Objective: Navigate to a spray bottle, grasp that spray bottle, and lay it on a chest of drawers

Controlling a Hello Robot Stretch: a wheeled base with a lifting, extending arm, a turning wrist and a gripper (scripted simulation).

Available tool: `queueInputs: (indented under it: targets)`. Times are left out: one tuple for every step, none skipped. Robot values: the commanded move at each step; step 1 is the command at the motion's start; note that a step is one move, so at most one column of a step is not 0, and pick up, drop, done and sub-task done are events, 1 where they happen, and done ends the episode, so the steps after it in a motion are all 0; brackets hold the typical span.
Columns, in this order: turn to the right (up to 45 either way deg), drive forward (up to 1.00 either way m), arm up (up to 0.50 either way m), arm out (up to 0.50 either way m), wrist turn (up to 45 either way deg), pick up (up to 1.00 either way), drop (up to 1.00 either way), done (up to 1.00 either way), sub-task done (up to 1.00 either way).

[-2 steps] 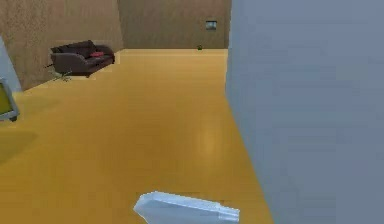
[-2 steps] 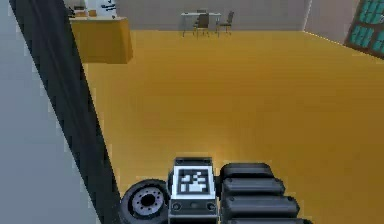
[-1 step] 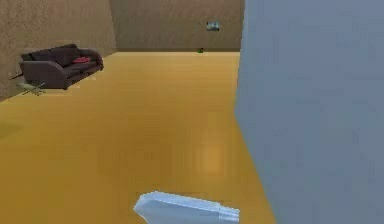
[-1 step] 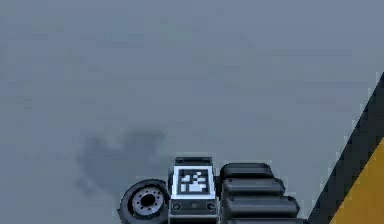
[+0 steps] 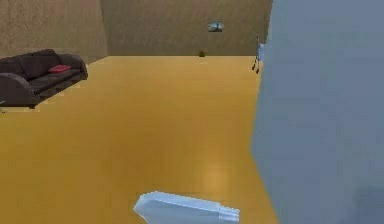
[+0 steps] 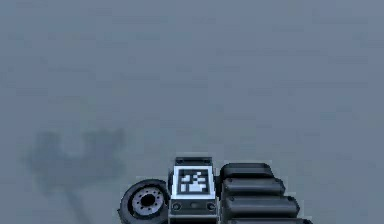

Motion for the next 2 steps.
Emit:
queueInputs:
  targets:
    - [0.0, 1.0, 0.0, 0.0, 0.0, 0.0, 0.0, 0.0, 0.0]
    - [3.0, 0.0, 0.0, 0.0, 0.0, 0.0, 0.0, 0.0, 0.0]
